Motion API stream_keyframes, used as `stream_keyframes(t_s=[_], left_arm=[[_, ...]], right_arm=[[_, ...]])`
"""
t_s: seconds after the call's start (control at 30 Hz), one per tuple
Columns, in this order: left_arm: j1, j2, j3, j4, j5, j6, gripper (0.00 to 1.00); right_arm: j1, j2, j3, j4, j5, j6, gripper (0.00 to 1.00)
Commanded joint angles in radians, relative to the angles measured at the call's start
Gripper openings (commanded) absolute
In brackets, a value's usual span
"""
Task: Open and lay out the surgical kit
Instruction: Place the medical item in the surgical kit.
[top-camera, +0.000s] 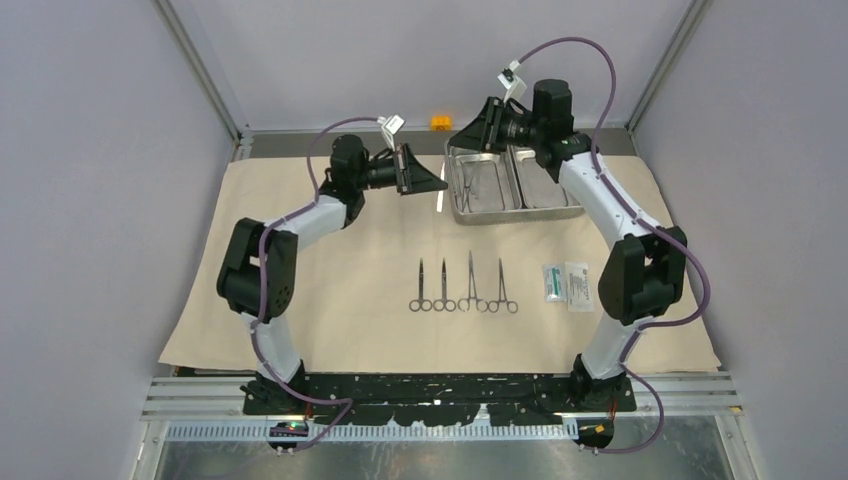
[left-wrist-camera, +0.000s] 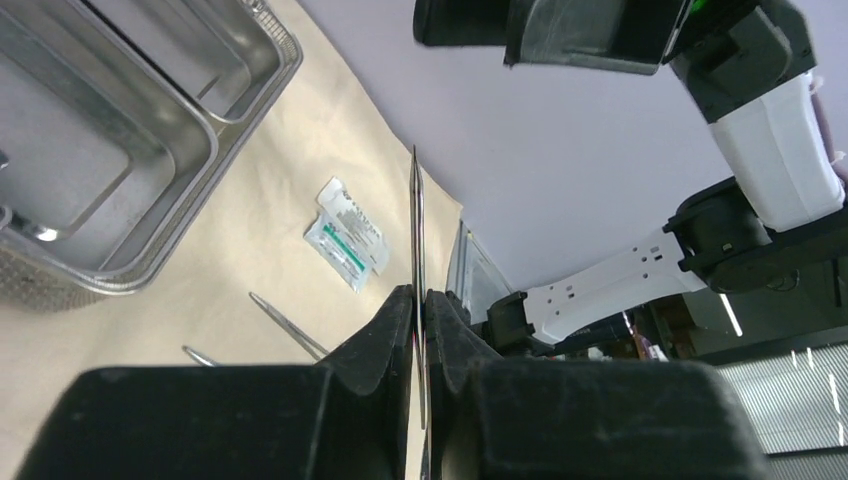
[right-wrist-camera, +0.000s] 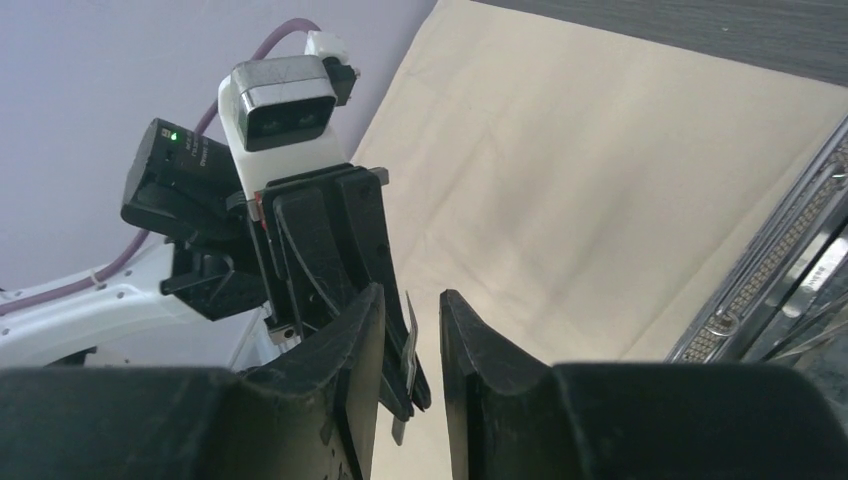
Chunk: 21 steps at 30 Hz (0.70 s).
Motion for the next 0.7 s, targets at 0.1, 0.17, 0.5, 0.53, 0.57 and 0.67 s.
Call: stream_keyframes(t_s=[0.1,0.17,0.5,0.53,0.57,0.67], left_arm=[[0.001,-0.21,-0.04,-0.562,-0.155,0.466,0.03],[-0.008,-0.261,-0.061,-0.724,-0.254,0.586,0.03],[-0.16,-0.435,-0.289,-1.06,-0.665,0.713,0.01],[-0.159,-0.436,-0.293,-1.079,-0.69,0.711,0.01],[-0.159,-0.436,-0.298,-1.093,-0.711,0.706,0.01],[-0.16,-0.442,-0.328,-1.096,-0.753,0.656,0.01]], right_arm=[[-0.007,-0.096,0.066,-0.13,0.056,-0.166,0.32],[-0.006,-0.11,0.048,-0.159,0.076,-0.201,0.32],[-0.006,-0.206,-0.048,-0.334,0.231,-0.392,0.32],[-0.006,-0.22,-0.063,-0.342,0.252,-0.408,0.32],[-0.006,-0.238,-0.079,-0.35,0.274,-0.427,0.32],[-0.007,-0.301,-0.148,-0.358,0.356,-0.495,0.32]])
